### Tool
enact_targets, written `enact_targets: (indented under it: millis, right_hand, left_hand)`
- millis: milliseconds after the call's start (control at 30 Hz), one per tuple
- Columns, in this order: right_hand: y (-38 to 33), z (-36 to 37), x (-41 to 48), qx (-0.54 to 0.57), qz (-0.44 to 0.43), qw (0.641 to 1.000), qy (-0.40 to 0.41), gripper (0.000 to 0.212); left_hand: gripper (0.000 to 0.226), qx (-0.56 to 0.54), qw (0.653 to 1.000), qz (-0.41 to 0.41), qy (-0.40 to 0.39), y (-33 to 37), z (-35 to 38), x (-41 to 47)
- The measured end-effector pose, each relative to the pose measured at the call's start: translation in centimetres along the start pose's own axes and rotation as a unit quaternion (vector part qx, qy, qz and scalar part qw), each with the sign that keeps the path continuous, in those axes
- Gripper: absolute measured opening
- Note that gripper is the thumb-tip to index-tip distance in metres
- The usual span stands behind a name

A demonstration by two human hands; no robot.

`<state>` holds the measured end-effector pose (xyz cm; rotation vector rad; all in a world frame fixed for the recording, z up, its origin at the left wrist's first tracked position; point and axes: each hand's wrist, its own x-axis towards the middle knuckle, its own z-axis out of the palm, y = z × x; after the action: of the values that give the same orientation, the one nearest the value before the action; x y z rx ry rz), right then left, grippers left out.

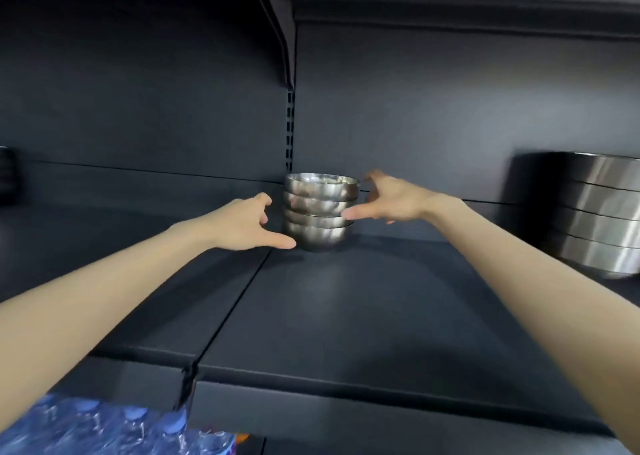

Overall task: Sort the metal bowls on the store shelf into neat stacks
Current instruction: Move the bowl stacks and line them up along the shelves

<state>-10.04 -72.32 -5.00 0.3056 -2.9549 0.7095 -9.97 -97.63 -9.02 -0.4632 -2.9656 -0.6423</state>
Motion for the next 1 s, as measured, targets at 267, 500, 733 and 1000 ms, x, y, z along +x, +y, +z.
enact_targets:
  millis: [267, 500, 733, 1000]
  right_hand:
    - [0.2, 1.2, 2.8, 0.110, -0.021, 0.994, -0.020, 0.103]
    - [0.9, 1.4, 3.4, 0.162, -0.024, 0.986, -0.013, 0.075]
    - [0.8, 1.7, 3.1, 0.207, -0.019, 0.978, -0.005, 0.066]
    - [0.3, 1.8, 2.2, 0.242, -0.024, 0.970, 0.004, 0.062]
  left_hand:
    - [0.084, -0.144, 0.989, 0.014, -0.030, 0.3, 1.5, 3.4]
    - [0.065, -0.228, 0.972, 0.050, 0.002, -0.2, 3.0, 4.5]
    - [0.047, -0.296, 0.953, 0.056, -0.002, -0.1, 3.4, 4.3]
    - [0.032, -0.332, 0.942, 0.048, 0.009, 0.9, 3.2, 3.0]
